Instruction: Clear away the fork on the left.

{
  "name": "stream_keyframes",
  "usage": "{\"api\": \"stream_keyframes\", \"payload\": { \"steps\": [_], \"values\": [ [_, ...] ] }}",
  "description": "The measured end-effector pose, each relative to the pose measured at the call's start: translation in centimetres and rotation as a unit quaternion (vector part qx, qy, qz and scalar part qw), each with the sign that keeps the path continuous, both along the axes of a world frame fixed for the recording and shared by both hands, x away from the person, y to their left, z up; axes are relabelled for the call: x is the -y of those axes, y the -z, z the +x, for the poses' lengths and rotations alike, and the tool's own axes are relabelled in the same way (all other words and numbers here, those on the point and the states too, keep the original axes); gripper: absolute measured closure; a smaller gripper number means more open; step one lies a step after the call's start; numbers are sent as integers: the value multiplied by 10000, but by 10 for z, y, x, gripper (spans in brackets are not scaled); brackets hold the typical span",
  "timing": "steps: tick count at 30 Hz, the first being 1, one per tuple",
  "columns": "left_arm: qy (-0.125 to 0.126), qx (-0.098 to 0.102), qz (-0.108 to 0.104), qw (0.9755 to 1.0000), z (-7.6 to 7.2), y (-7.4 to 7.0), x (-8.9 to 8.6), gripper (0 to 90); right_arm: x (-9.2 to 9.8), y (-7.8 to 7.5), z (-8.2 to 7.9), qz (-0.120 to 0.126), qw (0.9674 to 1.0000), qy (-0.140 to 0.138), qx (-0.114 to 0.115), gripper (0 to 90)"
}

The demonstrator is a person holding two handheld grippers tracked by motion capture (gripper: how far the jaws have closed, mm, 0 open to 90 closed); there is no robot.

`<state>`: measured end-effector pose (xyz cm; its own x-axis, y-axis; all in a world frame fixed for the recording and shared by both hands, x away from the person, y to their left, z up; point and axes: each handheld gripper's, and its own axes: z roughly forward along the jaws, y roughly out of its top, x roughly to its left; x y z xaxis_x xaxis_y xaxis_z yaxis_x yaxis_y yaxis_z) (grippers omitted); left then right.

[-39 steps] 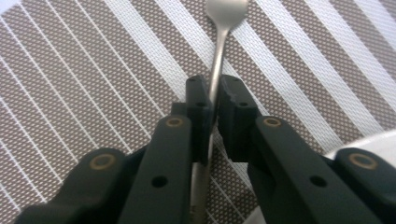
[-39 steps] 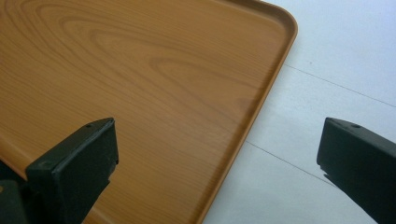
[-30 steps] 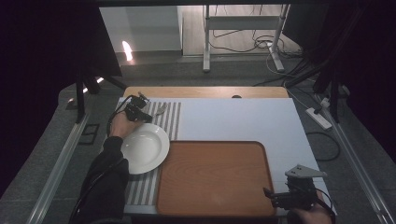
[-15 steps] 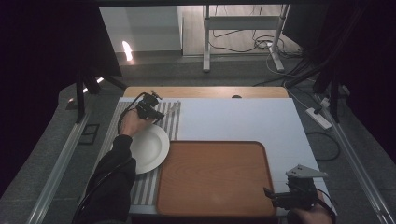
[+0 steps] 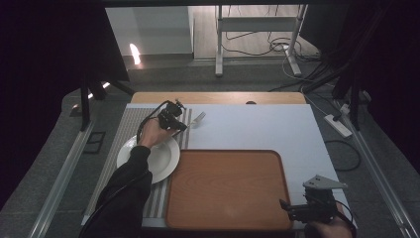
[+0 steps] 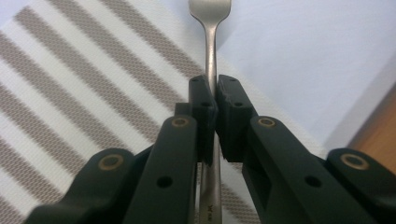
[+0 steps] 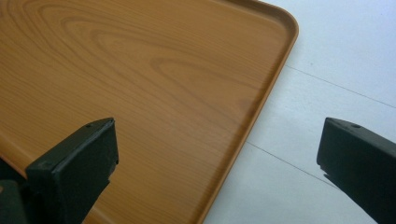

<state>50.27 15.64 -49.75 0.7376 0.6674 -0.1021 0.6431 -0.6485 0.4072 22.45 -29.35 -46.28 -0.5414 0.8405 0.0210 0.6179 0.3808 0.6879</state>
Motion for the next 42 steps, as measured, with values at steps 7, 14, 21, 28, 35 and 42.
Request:
{"api": "stream_keyframes", "payload": {
  "steps": [7, 14, 21, 28, 35, 42],
  "values": [
    [104, -88, -19, 9999, -11, -1, 18, 854, 0, 0, 0, -3, 10000, -2, 5, 0],
    [167, -82, -13, 9998, -23, -1, 28, 853, 0, 0, 0, -10, 10000, -11, 9, 0],
    [168, -71, -35, 9998, -37, 0, 38, 853, -1, 0, 0, -16, 10000, -33, 7, 0],
    [251, -98, -29, 9996, -49, -3, 48, 853, -2, 0, 0, -43, 10000, -57, 1, 0],
    [217, -174, -92, 9996, -70, -3, 49, 854, -2, 0, 0, -43, 10000, -59, 3, 0],
    [178, -200, -182, 9995, -94, -2, 51, 854, -2, 0, 0, -38, 10000, -62, 15, 0]
  ]
}}
